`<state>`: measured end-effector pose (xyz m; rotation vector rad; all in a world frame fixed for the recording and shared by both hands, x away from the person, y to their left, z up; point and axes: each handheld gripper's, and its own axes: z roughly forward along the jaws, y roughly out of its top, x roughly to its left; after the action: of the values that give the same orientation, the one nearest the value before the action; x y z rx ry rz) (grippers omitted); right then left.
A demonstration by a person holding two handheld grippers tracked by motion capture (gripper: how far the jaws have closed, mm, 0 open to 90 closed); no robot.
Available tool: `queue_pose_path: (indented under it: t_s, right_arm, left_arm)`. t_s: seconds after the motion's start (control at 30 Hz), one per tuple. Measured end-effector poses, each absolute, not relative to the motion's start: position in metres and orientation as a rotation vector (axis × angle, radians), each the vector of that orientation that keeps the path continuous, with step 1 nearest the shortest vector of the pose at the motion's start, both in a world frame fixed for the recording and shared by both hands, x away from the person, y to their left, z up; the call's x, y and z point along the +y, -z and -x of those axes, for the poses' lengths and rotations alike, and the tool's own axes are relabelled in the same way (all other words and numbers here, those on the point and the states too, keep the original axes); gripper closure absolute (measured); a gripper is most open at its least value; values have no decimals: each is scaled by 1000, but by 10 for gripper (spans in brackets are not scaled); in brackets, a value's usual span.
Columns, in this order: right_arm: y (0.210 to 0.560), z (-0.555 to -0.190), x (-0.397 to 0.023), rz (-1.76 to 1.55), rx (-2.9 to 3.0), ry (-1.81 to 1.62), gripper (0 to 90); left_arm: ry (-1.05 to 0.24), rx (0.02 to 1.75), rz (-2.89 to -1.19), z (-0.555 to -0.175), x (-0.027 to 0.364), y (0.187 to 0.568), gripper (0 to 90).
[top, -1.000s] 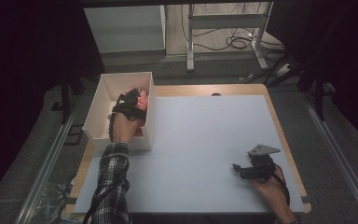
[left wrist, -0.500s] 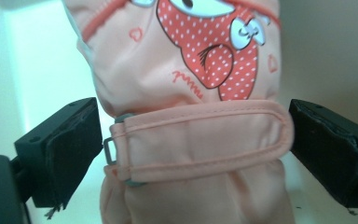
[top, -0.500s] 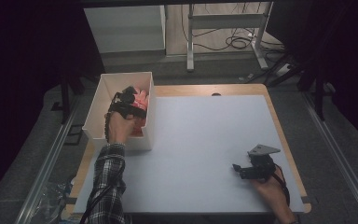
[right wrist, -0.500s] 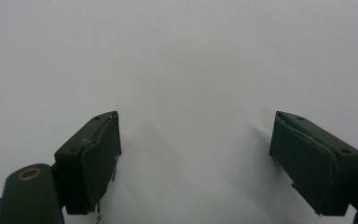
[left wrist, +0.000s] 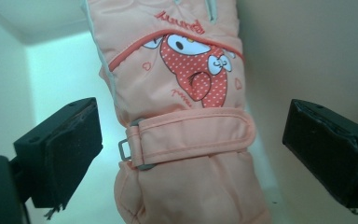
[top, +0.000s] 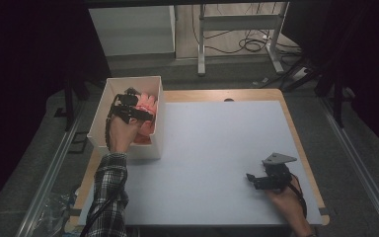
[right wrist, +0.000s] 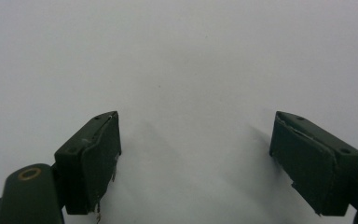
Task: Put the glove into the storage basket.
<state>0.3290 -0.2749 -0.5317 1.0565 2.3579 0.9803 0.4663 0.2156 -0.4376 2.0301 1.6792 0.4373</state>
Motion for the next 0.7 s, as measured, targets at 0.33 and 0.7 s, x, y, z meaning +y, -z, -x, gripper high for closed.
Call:
queue_pose_path:
  t_s: [0.33, 0.7]
  right_arm:
    - [532, -329, -275, -1056, 2358, -980, 167]
    - [532, -329, -275, -1055, 2356, -978, 165]
  left_arm:
    - [-463, 1602, -1976, -455, 218, 416, 48]
    - [-464, 1472, -1968, -440, 208, 396, 43]
